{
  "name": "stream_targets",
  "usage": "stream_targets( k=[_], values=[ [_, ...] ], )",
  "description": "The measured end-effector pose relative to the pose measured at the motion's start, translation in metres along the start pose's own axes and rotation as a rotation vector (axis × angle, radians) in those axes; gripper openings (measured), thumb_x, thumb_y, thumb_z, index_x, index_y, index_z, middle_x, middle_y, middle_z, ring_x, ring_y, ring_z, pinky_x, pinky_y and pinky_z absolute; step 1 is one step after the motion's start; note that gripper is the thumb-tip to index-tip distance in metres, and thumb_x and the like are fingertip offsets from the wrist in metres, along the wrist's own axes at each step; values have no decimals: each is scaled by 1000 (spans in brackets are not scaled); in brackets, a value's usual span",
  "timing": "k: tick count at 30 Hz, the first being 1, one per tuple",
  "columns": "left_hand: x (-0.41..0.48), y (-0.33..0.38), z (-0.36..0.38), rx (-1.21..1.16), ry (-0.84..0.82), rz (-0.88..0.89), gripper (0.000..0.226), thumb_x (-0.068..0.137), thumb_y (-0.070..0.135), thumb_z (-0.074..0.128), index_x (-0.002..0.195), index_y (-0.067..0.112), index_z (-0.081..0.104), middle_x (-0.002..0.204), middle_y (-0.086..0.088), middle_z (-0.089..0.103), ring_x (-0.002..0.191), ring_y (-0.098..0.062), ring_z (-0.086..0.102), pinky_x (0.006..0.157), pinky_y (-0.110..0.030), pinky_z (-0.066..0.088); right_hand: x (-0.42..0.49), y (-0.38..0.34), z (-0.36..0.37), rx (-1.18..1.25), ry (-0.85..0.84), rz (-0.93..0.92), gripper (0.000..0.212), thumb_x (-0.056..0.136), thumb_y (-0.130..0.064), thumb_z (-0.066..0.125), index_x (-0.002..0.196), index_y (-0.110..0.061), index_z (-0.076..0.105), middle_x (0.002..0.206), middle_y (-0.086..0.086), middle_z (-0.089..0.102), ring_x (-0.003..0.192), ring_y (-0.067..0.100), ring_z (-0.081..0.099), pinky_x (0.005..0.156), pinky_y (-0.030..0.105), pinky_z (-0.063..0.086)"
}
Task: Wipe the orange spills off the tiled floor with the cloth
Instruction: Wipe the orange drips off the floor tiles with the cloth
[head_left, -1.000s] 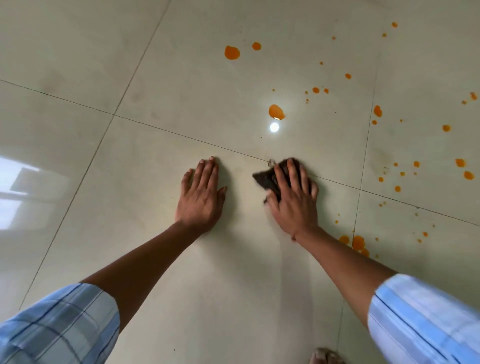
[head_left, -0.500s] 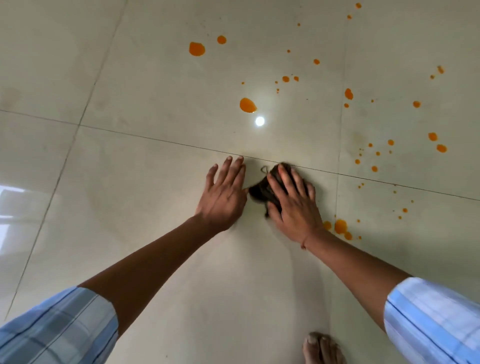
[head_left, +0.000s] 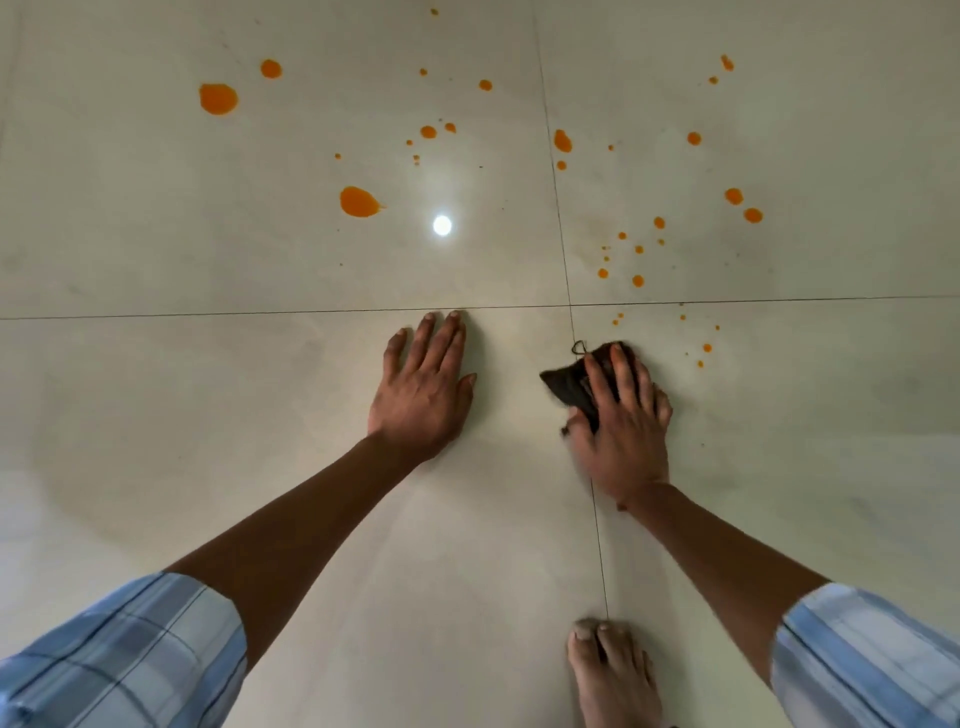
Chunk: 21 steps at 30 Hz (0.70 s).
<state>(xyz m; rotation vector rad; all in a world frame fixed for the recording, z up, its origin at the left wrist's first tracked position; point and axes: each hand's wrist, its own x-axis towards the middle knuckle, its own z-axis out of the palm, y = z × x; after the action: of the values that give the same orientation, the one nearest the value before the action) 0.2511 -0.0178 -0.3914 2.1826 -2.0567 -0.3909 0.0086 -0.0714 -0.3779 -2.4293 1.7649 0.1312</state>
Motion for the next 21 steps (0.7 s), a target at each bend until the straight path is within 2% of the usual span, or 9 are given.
stream_targets(
  k=[2, 5, 7, 11, 12, 14, 17, 19, 21],
  values=[
    [0, 0, 1, -2, 6, -4, 60, 100, 38, 28, 149, 4, 27, 159, -10, 23, 148, -29, 14, 118, -47, 7, -9, -28, 3, 47, 27, 100, 69, 80, -46, 43, 146, -26, 38, 159, 6, 25, 143, 31, 23, 108, 51, 24],
    [-1, 3, -1, 1, 8, 53, 58, 98, 35, 30, 146, 3, 33, 157, -12, 27, 146, -30, 19, 117, -48, 13, -47, -17, 5, 12, -58, -146, 69, 83, -45, 44, 148, -27, 34, 160, 6, 21, 144, 31, 22, 109, 51, 26],
    [-3, 6, -2, 14, -4, 126, 57, 98, 35, 31, 145, 3, 37, 156, -12, 30, 146, -30, 22, 117, -48, 17, -44, 10, 2, 9, -69, -189, 68, 83, -45, 43, 148, -27, 34, 160, 6, 22, 143, 31, 24, 109, 52, 28],
    [-5, 9, -1, 39, -15, 162, 57, 98, 35, 33, 145, 3, 37, 156, -11, 31, 145, -29, 23, 116, -47, 17, 5, -14, -2, 59, 10, 273, 68, 84, -49, 38, 147, -26, 35, 158, 8, 27, 140, 35, 29, 106, 52, 27],
    [-4, 10, -1, 39, -11, 158, 57, 98, 34, 33, 145, 3, 37, 155, -11, 31, 145, -29, 23, 116, -48, 18, 7, -31, -1, 72, 31, 254, 68, 83, -49, 40, 147, -26, 36, 158, 9, 27, 140, 35, 29, 106, 52, 27],
    [-3, 8, -2, 43, -12, 153, 56, 97, 33, 32, 144, 3, 38, 154, -12, 34, 144, -30, 26, 115, -48, 19, -21, -55, 7, 50, 12, -6, 68, 84, -47, 44, 148, -27, 34, 159, 8, 24, 143, 34, 25, 107, 51, 25],
    [-5, 8, -6, 58, -37, 174, 56, 97, 34, 32, 142, 2, 41, 152, -13, 37, 143, -31, 28, 114, -49, 20, -76, -25, 8, 43, -80, -233, 69, 81, -47, 49, 146, -27, 37, 159, 7, 25, 143, 32, 26, 107, 50, 30],
    [-3, 11, -11, 64, -44, 198, 56, 97, 36, 31, 141, 2, 42, 151, -13, 37, 143, -32, 28, 114, -50, 21, -61, 8, 6, 21, -47, -94, 70, 80, -47, 45, 146, -25, 38, 157, 9, 29, 139, 35, 32, 106, 51, 33],
    [1, 14, -13, 62, -42, 216, 57, 98, 37, 29, 142, 3, 41, 152, -13, 36, 143, -31, 27, 114, -49, 20, -18, 13, 0, 33, -5, 204, 67, 85, -48, 36, 147, -24, 36, 157, 10, 28, 138, 36, 31, 106, 52, 29]
  ],
)
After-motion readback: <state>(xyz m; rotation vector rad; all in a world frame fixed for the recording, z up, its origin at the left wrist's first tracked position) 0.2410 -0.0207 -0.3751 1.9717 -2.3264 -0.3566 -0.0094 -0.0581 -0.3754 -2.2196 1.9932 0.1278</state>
